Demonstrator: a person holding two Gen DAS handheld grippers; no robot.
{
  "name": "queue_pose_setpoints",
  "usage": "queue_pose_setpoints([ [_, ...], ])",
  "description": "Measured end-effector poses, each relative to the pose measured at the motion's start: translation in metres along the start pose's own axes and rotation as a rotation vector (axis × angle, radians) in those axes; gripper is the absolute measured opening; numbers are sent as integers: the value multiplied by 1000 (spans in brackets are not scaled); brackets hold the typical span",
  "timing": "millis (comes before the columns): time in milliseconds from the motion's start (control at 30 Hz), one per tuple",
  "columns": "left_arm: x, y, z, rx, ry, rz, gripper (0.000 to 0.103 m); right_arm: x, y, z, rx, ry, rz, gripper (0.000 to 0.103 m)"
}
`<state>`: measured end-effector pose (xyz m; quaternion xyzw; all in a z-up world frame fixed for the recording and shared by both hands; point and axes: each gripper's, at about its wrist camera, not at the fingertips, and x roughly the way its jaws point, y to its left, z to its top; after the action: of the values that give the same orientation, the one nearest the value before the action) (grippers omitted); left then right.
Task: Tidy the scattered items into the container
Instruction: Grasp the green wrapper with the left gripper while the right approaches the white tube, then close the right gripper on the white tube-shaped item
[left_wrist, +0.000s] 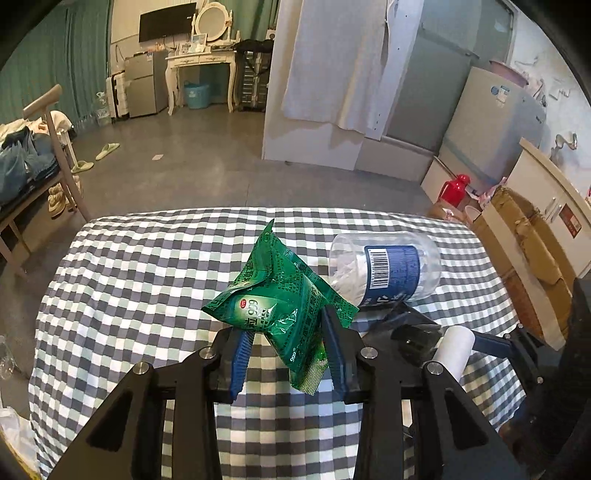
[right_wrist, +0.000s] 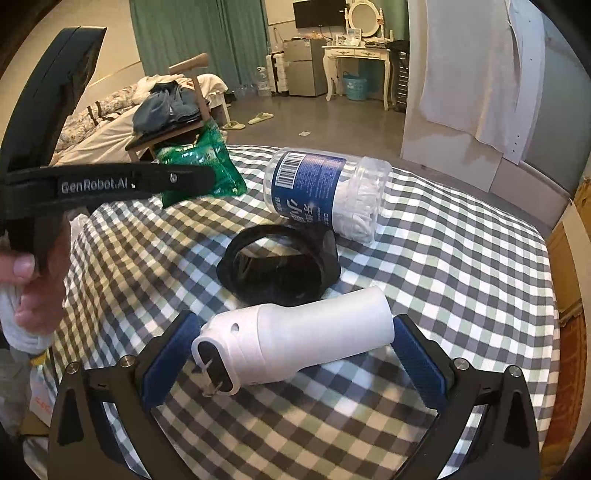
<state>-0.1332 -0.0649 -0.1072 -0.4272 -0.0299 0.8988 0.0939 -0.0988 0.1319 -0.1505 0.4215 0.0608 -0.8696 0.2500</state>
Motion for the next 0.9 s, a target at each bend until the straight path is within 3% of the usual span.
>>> queue_pose_setpoints([
  [467,-16,-12,6,10,-31,-6,37,-21,-2,-2,1,-34,-24,100],
  [500,-16,-12,7,12,-33,-6,37,-23,-2,-1,3,-43,-26,93],
  [533,-17,-14,7,13,-36,-5,37,-26,-5,0,14,-54,-21,61],
  [567,-18,-16,7,12,-39,-3,37,-29,-8,1,33,-64,-5,50],
  [600,-19,-17,7,12,-43,-1,37,-31,-12,2,54,-66,17,50],
  [700,-21,-18,8,10,-51,-1,37,-22,-14,2,32,-12,-21,50],
  [767,-21,-19,9,10,-52,-1,37,-22,-17,-2,55,-27,0,54],
  [800,-21,-19,9,10,-54,-2,37,-23,-17,-4,65,-28,19,60],
  [867,-21,-20,9,8,-54,-4,37,-22,-13,-6,62,-6,28,94],
  [900,-21,-20,9,7,-53,-4,37,-20,-9,-6,40,9,25,98],
])
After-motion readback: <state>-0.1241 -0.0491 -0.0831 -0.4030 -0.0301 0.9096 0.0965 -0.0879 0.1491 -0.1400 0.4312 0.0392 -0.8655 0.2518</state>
